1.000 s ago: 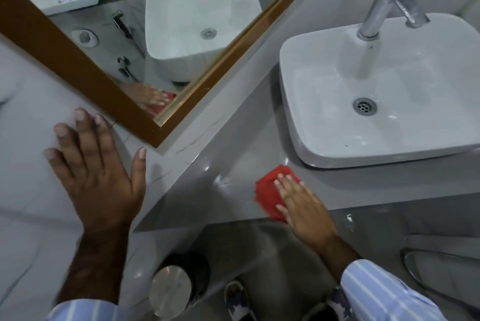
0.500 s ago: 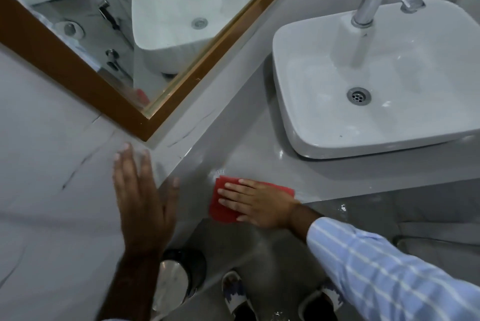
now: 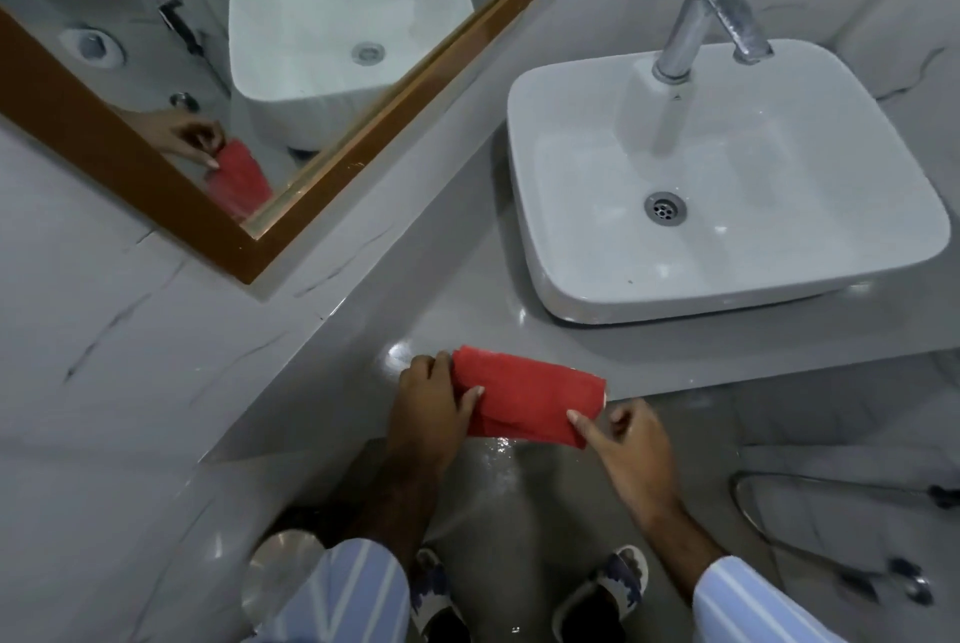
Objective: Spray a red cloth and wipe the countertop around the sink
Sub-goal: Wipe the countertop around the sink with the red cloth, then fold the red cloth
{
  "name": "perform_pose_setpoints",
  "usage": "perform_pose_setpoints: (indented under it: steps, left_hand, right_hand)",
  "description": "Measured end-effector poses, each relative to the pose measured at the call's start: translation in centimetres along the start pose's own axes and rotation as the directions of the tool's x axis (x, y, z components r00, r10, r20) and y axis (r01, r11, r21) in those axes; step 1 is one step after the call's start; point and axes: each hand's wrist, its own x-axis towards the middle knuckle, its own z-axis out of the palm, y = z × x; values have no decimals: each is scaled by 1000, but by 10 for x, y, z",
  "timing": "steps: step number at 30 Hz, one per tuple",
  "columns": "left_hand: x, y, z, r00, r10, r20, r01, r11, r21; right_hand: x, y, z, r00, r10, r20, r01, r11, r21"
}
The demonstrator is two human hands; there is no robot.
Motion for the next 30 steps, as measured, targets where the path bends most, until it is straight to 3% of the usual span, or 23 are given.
perform_pose_setpoints:
  steps: [2, 3, 5, 8, 11, 14, 21, 30]
  left_hand:
    - [-1, 12, 6, 996, -84, 4, 84, 996, -12]
    - [0, 17, 8, 992, -130, 0, 129, 989, -65]
    - [2, 24, 10, 974, -228, 6, 225, 957, -186]
    - [8, 26, 11, 928, -350, 127, 372, 881, -293]
    - [4, 32, 12, 886, -395, 243, 464, 738, -489]
    - [-8, 48, 19, 879, -317, 358, 478, 602, -640]
    - [-37, 135, 42, 867, -90, 490, 458, 532, -712]
    - [-74, 312, 95, 756, 200, 624, 375, 649, -662]
  right_hand:
    - [3, 2, 3, 964, 217, 154, -250, 935, 250]
    - [7, 1, 5, 945, 226, 236, -299, 888, 350]
    - [12, 0, 5, 930, 198, 309, -324, 838, 440]
    - [13, 5, -2, 926, 183, 331, -339, 790, 511]
    - [13, 8, -19, 937, 135, 323, -298, 790, 535]
    - [14, 13, -45, 943, 106, 316, -283, 754, 592]
    - [12, 58, -149, 927, 220, 305, -374, 623, 687]
    - [-21, 148, -317, 917, 395, 61, -295, 566, 770]
